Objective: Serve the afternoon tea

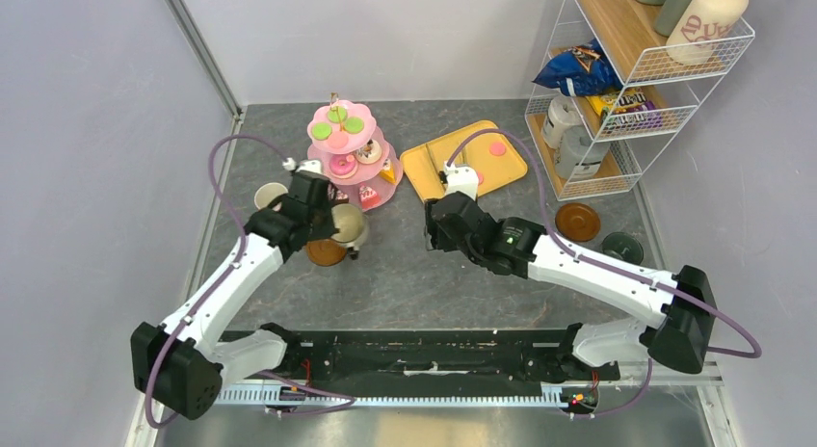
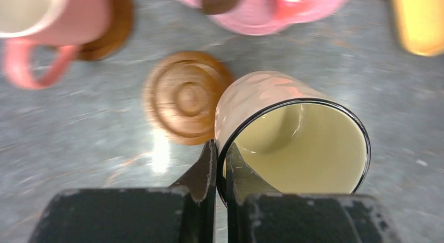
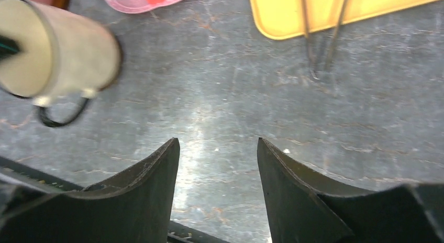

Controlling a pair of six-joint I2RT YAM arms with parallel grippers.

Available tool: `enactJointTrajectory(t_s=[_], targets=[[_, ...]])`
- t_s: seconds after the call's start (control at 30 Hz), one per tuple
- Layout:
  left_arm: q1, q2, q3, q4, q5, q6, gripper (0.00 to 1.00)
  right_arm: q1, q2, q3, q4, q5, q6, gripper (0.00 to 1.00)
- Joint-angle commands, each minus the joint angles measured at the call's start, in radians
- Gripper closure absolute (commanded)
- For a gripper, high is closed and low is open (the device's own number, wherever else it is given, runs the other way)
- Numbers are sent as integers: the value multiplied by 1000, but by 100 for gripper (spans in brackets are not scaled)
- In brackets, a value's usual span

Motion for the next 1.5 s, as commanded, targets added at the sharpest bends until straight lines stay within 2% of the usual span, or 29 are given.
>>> enactJointTrajectory(t_s=[0.0, 0.23, 0.67, 1.27, 1.47], targets=[[144, 1, 81, -130, -37, 173, 98, -5, -31, -43, -23, 87, -31, 35], [258, 52, 80, -92, -12, 230, 98, -5, -87, -106, 0, 156, -28, 26], [355, 166, 37, 37, 77, 233, 98, -5, -136, -154, 29, 182, -38, 23], [366, 207, -17, 48, 45, 276, 97, -5, -118, -153, 37, 153, -50, 23], [367, 214, -20, 55, 48, 277, 87, -5, -115, -152, 37, 147, -50, 23]])
